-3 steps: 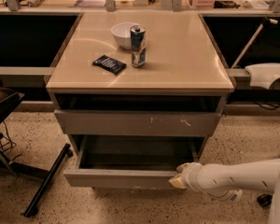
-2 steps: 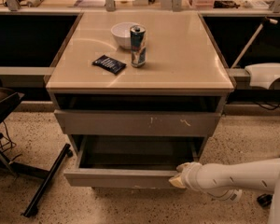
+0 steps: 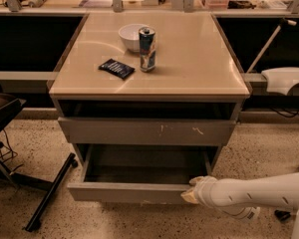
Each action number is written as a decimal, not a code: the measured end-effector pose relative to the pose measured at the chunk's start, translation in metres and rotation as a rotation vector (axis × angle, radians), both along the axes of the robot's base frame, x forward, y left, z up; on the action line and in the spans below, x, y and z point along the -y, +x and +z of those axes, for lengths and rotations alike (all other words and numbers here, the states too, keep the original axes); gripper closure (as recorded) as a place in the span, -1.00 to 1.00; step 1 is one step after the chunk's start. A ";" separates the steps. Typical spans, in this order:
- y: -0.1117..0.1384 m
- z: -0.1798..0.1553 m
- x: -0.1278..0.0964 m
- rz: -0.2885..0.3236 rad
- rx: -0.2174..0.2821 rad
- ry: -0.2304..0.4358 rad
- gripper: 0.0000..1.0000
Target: Open middle drawer
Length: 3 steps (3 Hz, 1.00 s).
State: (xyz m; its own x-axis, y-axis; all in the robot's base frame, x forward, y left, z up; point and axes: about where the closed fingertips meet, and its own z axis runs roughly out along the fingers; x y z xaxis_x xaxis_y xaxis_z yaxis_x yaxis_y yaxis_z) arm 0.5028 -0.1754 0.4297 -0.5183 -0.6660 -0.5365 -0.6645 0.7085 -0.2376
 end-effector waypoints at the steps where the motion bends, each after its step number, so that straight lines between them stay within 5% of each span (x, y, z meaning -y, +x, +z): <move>1: -0.010 0.001 0.000 -0.014 0.002 -0.001 1.00; 3: -0.017 -0.002 0.000 0.000 0.017 -0.017 1.00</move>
Offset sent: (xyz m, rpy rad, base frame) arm -0.6785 -0.1316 -0.0235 -0.1124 -0.0387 -1.0644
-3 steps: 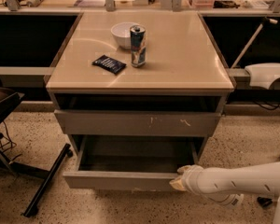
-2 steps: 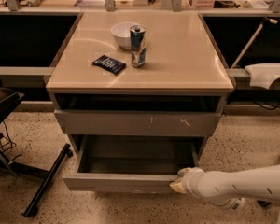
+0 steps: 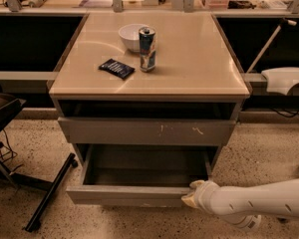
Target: Open middle drawer
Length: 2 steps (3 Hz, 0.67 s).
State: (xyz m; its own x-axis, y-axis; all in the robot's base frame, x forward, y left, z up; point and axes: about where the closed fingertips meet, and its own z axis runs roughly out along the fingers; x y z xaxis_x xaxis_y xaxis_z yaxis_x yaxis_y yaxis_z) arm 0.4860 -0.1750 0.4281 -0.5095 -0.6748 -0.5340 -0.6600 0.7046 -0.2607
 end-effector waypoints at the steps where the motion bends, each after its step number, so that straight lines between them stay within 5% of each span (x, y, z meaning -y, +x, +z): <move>1: -0.010 0.002 0.000 0.008 0.020 -0.011 1.00; 2: -0.011 0.004 0.000 0.008 0.020 -0.011 1.00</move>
Offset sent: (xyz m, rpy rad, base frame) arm -0.2962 -0.0341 -0.0570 -0.1304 -0.1155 -0.1295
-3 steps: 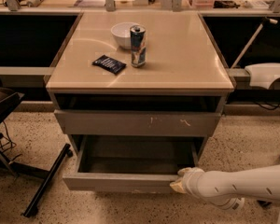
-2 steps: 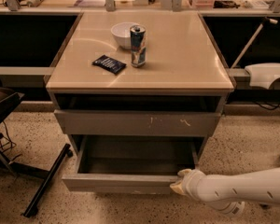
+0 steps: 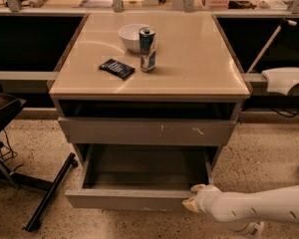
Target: Open middle drawer
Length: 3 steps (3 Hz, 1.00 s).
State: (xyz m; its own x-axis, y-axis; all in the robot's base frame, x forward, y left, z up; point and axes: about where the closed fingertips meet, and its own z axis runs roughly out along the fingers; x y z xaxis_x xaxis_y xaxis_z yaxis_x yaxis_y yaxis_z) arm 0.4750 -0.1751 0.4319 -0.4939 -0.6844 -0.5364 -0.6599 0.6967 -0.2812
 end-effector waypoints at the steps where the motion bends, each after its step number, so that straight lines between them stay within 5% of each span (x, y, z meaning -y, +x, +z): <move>1: -0.013 -0.003 0.002 -0.013 0.002 -0.004 1.00; 3: -0.018 0.005 0.003 -0.047 0.008 0.006 1.00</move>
Offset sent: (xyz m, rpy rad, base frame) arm -0.5425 -0.0930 -0.0939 -0.0545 0.0375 -0.6407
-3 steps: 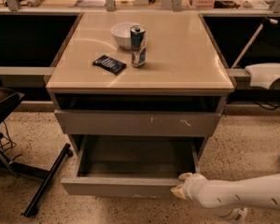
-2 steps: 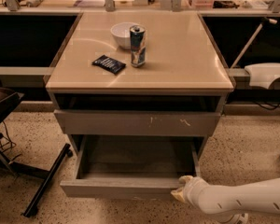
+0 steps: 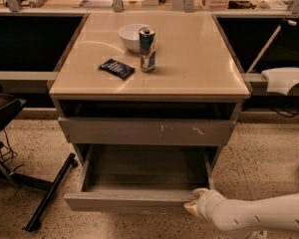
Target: Open middle drawer
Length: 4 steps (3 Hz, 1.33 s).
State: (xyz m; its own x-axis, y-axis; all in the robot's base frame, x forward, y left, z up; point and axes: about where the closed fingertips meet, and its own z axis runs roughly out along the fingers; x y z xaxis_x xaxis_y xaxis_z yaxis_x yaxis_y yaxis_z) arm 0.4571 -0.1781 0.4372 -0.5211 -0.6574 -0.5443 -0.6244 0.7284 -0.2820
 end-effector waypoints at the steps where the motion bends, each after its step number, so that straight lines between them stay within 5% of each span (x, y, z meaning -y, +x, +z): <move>1: -0.007 -0.005 0.001 0.008 -0.003 -0.011 1.00; 4: -0.016 0.003 0.002 0.012 0.012 -0.030 1.00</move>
Offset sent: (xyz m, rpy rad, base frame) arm -0.1266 -0.0239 -0.0400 -0.1090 0.0964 0.0784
